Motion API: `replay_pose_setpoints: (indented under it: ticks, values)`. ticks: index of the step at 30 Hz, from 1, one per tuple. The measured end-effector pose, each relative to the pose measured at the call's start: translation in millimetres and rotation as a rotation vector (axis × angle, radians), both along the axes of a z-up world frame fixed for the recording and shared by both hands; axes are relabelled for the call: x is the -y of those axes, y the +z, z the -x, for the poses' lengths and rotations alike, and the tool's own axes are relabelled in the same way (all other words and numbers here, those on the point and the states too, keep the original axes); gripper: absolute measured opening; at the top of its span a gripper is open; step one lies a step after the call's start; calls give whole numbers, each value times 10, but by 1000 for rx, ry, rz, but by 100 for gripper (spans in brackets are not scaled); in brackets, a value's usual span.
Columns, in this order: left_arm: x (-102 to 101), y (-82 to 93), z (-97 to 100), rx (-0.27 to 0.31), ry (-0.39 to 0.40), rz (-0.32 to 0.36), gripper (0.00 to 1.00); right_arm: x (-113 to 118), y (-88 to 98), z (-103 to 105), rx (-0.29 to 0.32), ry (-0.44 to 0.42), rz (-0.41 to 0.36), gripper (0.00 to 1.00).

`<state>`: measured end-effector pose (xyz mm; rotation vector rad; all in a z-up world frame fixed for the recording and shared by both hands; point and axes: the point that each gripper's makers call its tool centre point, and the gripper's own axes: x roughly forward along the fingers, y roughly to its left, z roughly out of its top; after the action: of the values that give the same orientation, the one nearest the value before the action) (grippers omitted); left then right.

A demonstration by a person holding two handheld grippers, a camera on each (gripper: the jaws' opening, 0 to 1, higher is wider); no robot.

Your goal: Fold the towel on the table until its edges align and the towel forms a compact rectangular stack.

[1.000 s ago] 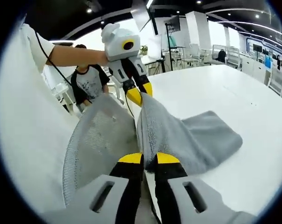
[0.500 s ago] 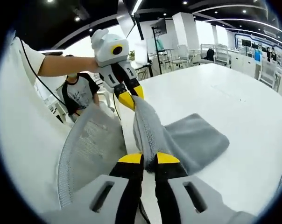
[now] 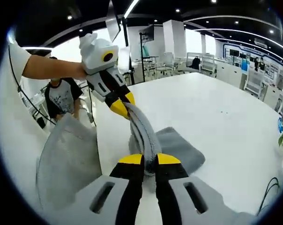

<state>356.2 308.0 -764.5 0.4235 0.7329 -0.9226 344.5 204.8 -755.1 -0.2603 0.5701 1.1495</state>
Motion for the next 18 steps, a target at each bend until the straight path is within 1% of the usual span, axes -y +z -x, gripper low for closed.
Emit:
replay_pose_setpoints:
  ticks: [3, 5, 8, 15, 18]
  values:
    - [3, -29, -87, 2, 15, 1, 10, 19, -48, -143, 16, -26, 17, 7]
    - [8, -45, -135, 6, 22, -2, 10, 13, -62, -191, 16, -37, 24, 7]
    - [11, -93, -205, -8, 33, -3, 10, 25, -106, -304, 21, -58, 40, 7]
    - [25, -166, -302, -24, 30, -3, 10, 59, -218, -475, 16, -94, 65, 7]
    - [27, -220, -357, -33, 34, -7, 10, 52, -283, -530, 29, -99, 91, 7]
